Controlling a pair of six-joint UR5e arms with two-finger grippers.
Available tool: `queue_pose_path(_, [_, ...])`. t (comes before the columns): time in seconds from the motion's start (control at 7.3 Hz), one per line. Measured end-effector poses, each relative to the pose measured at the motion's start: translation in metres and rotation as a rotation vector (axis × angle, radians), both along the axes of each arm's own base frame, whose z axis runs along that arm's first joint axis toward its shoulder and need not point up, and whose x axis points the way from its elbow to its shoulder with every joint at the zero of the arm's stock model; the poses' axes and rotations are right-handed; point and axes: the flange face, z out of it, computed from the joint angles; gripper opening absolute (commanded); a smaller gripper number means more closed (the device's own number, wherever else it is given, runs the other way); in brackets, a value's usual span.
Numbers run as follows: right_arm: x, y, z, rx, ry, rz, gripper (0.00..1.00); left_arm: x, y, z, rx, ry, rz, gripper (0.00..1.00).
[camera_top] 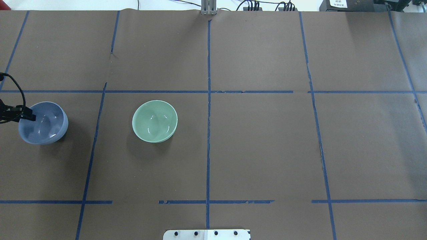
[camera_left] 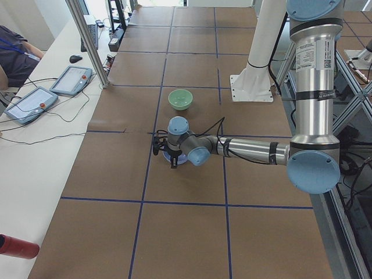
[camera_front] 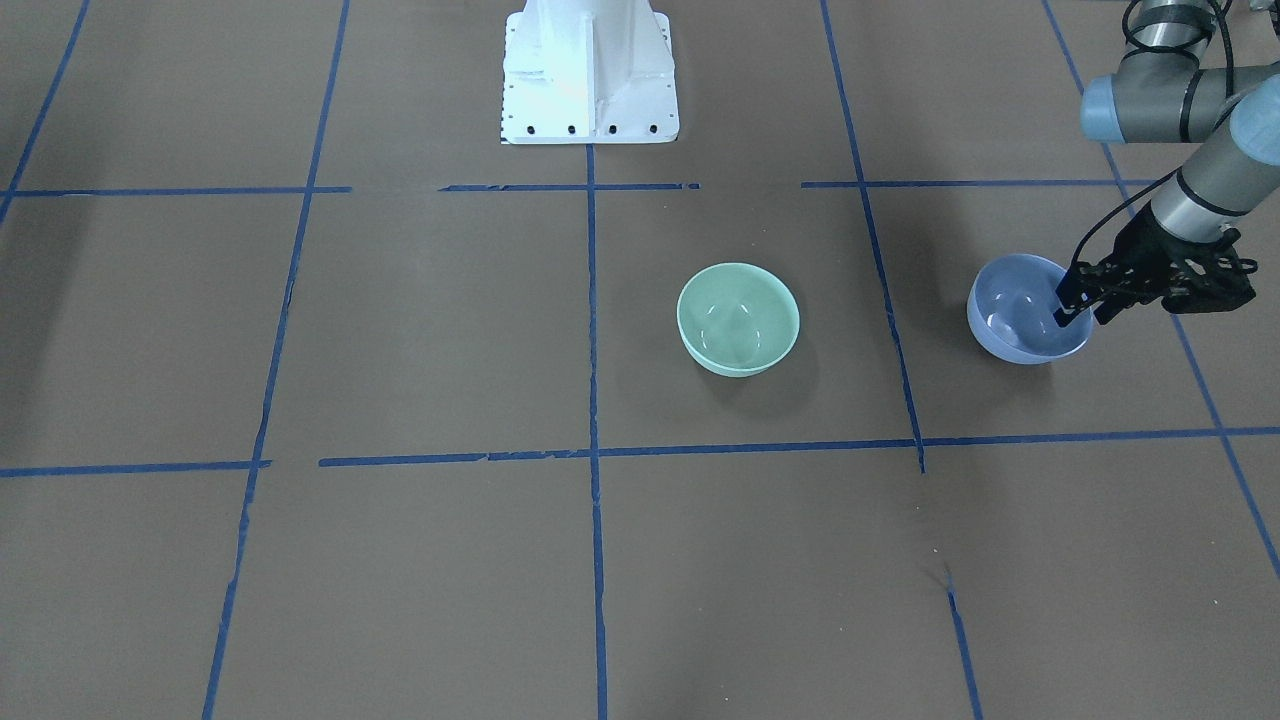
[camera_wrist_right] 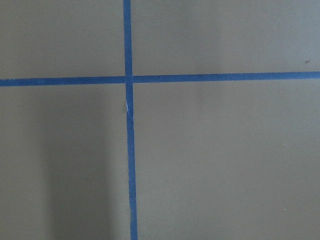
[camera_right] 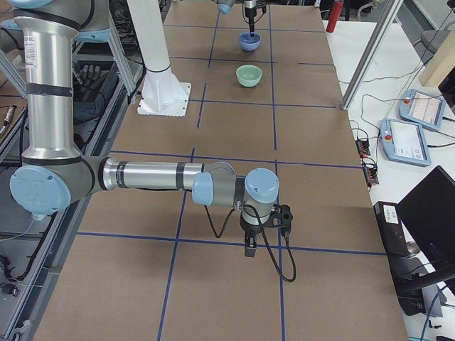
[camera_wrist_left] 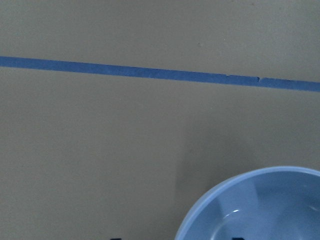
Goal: Stack blue bowl on green bowl
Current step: 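Reach the left gripper down to the rim of the light blue bowl, then close the left gripper on the blue bowl rim and lift it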
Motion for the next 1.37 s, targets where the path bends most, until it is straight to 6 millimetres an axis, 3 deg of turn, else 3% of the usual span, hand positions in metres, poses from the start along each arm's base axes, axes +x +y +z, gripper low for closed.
queue_pose_path(0.41, [0.000,0.000,0.000,-0.001,0.000,0.001,1.00,-0.001,0.000,-0.005,0.002,0.003,-0.004,0.00])
queue_pose_path(0.68, [0.000,0.000,0.000,-0.001,0.000,0.001,1.00,-0.004,-0.001,-0.032,0.019,0.015,-0.009,0.00])
queue_pose_path(0.82, [0.000,0.000,0.000,0.000,0.000,0.000,1.00,-0.005,-0.001,-0.064,0.009,0.013,-0.015,0.00])
queue_pose_path(1.1, [0.000,0.000,0.000,0.000,0.000,0.000,1.00,0.005,-0.015,-0.155,-0.071,0.035,-0.091,0.00])
queue_pose_path(1.23, [0.000,0.000,0.000,0.000,0.000,0.001,1.00,0.023,-0.027,-0.200,-0.126,0.065,-0.141,0.00])
queue_pose_path(1.37, [0.000,0.000,0.000,0.000,0.000,0.001,1.00,0.055,-0.031,-0.242,-0.182,0.095,-0.176,0.00])
